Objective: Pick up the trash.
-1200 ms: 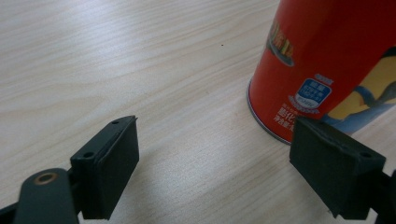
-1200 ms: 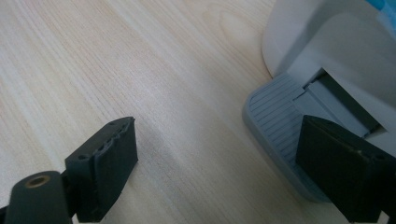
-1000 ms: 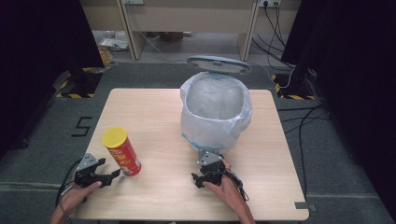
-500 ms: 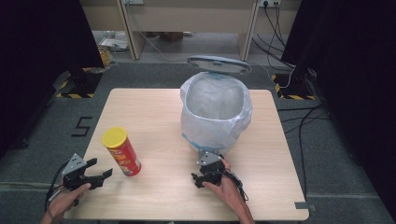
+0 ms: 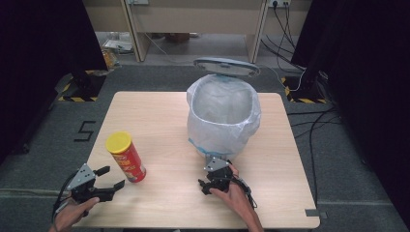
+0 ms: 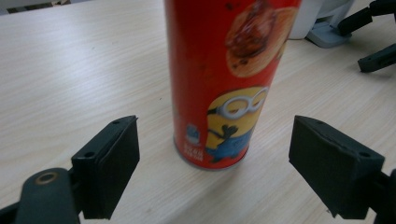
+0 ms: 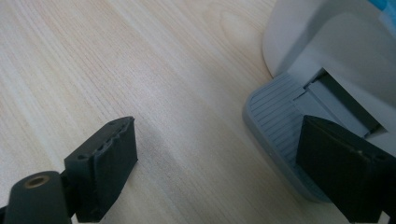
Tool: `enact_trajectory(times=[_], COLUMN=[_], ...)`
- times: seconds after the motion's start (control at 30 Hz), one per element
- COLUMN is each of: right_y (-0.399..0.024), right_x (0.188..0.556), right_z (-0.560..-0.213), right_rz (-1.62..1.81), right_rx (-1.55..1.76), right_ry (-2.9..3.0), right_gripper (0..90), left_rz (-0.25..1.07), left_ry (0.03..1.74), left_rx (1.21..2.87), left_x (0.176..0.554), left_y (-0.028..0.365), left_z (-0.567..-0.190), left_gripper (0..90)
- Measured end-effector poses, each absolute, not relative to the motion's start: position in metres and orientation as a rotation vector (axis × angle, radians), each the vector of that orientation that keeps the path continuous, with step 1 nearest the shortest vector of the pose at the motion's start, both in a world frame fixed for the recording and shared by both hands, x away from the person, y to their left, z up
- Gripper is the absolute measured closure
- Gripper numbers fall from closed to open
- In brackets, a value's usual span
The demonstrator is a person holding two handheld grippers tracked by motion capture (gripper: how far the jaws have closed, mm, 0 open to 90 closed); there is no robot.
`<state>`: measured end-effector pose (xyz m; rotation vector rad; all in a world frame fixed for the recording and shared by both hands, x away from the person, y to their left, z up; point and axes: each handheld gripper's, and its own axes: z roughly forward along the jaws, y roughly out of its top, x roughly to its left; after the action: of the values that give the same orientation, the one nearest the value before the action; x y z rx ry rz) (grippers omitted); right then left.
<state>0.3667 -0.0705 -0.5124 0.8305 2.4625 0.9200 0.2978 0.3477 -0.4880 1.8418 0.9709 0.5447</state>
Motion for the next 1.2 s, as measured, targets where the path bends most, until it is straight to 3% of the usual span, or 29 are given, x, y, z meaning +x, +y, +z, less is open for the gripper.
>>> enact_trajectory(times=[1.2], right_y=[-0.07], right_x=[0.367], right_z=[-0.512], right_rz=[0.917], right_rx=[0.833], right_ry=[2.464], right_gripper=[11.5], left_rz=[0.644], left_ry=[0.969], left_rx=[1.727], left_x=[0.327], left_y=[0.309], left_z=[-0.497], left_gripper=[15.4])
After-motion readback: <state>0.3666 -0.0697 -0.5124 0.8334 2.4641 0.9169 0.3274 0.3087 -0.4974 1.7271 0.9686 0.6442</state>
